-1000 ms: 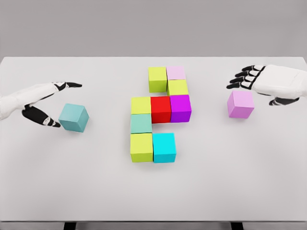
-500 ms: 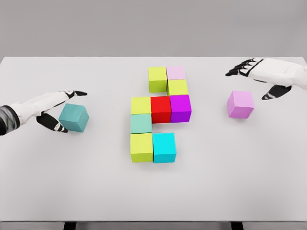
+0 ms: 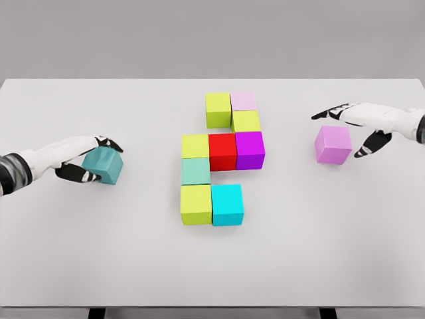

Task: Assemble the squares on the desktop into the number 2

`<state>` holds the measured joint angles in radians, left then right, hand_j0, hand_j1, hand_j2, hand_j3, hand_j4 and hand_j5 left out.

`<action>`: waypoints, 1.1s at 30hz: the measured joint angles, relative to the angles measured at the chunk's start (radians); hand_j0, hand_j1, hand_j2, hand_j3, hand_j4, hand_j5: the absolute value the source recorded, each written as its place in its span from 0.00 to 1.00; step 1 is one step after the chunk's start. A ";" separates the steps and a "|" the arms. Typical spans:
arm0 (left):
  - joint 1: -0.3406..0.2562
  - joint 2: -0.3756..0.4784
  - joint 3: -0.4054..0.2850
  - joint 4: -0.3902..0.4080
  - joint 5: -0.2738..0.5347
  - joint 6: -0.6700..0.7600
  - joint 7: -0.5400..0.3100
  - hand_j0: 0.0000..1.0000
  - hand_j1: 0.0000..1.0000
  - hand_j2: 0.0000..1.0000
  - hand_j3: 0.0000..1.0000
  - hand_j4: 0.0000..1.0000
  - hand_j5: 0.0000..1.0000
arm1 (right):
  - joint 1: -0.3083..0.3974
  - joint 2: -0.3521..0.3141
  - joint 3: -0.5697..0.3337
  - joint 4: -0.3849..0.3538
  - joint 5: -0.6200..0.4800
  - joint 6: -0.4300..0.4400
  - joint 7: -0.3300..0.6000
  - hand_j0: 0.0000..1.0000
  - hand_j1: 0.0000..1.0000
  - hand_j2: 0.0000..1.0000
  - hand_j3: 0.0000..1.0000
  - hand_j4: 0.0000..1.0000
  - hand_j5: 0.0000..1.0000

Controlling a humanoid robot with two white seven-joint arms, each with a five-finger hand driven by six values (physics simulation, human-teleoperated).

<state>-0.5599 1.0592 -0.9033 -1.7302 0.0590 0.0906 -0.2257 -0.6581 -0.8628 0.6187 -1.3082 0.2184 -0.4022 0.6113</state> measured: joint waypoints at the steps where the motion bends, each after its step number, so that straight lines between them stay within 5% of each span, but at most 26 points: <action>1: 0.000 0.000 -0.002 0.000 0.000 -0.002 0.002 0.55 0.55 0.55 0.55 0.55 0.55 | 0.000 0.004 0.002 0.001 -0.002 0.011 0.000 1.00 1.00 1.00 1.00 1.00 1.00; 10: -0.029 -0.027 -0.007 0.009 0.018 -0.003 0.023 0.47 0.47 0.47 0.47 0.47 0.47 | -0.002 0.035 0.012 0.033 -0.010 0.055 0.000 1.00 1.00 1.00 1.00 1.00 1.00; 13: -0.070 -0.045 -0.007 0.012 0.022 0.006 0.051 0.35 0.35 0.35 0.35 0.35 0.35 | -0.002 0.059 0.013 0.062 -0.010 0.058 0.000 1.00 1.00 1.00 1.00 1.00 1.00; 17: -0.145 -0.097 -0.008 0.023 0.025 0.051 0.062 0.34 0.34 0.34 0.34 0.34 0.34 | -0.002 0.078 0.014 0.082 -0.011 0.059 0.000 1.00 1.00 1.00 1.00 1.00 1.00; 29: -0.302 -0.405 -0.003 0.287 0.045 0.146 0.066 0.36 0.36 0.36 0.36 0.36 0.36 | -0.015 0.100 0.009 0.129 -0.033 0.061 0.006 1.00 1.00 1.00 1.00 1.00 1.00; 30: -0.302 -0.411 -0.002 0.295 0.053 0.145 0.065 0.41 0.41 0.41 0.41 0.41 0.41 | -0.015 0.102 0.012 0.130 -0.029 0.059 0.004 0.99 0.99 0.99 0.99 0.99 0.99; 33: -0.298 -0.405 -0.001 0.305 0.066 0.133 0.063 0.96 0.96 0.96 0.96 0.96 0.96 | -0.015 0.106 0.019 0.132 -0.020 0.052 0.001 0.82 0.82 0.82 0.82 0.82 0.82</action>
<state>-0.8575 0.6538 -0.9046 -1.4249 0.1254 0.2237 -0.1627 -0.6734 -0.7573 0.6380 -1.1758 0.1980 -0.3504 0.6126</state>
